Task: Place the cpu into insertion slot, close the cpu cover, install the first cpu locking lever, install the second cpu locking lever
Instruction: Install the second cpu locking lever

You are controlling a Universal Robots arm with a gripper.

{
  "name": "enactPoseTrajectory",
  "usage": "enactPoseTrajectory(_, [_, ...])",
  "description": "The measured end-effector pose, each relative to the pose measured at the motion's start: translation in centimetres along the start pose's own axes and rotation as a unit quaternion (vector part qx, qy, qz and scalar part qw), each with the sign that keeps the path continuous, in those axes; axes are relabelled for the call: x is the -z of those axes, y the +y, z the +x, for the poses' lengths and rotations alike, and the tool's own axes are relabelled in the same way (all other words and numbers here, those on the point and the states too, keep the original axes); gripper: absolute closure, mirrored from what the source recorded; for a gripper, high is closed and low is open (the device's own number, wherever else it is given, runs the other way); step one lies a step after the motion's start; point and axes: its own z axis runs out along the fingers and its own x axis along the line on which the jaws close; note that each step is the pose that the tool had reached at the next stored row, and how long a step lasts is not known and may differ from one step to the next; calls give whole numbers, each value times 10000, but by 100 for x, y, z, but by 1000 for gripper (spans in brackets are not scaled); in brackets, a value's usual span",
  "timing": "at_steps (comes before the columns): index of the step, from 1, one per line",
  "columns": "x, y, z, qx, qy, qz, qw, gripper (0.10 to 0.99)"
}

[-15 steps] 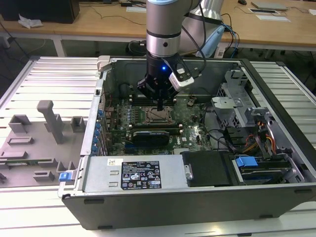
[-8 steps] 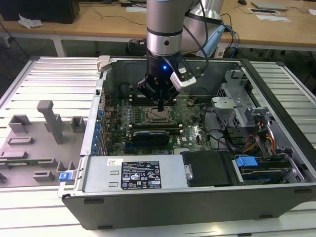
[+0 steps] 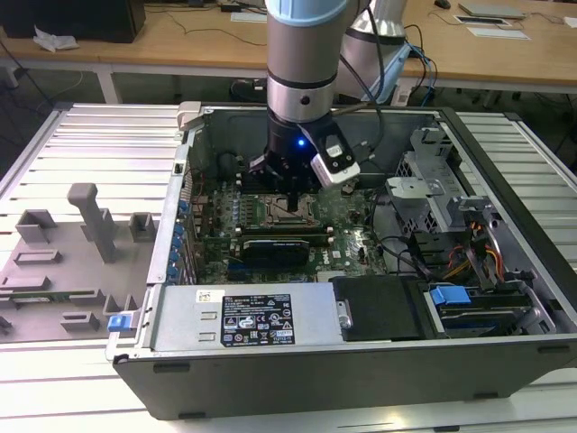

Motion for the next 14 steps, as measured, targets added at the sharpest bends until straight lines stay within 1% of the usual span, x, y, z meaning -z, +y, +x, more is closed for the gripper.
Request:
enactPoseTrajectory(2, [-26,-17,27,-1,-1,-35,10000,980])
enactPoseTrajectory(6, [-91,-27,67,-1,-1,-45,10000,980])
enactPoseTrajectory(9, [-169,-35,114,-2,-2,-75,10000,980])
enactPoseTrajectory(10, [-180,-36,123,-2,-2,-81,10000,980])
enactPoseTrajectory(12, [-206,-45,159,-3,-2,-119,9999,980])
enactPoseTrajectory(14, [-221,-70,202,-5,-3,-176,9998,980])
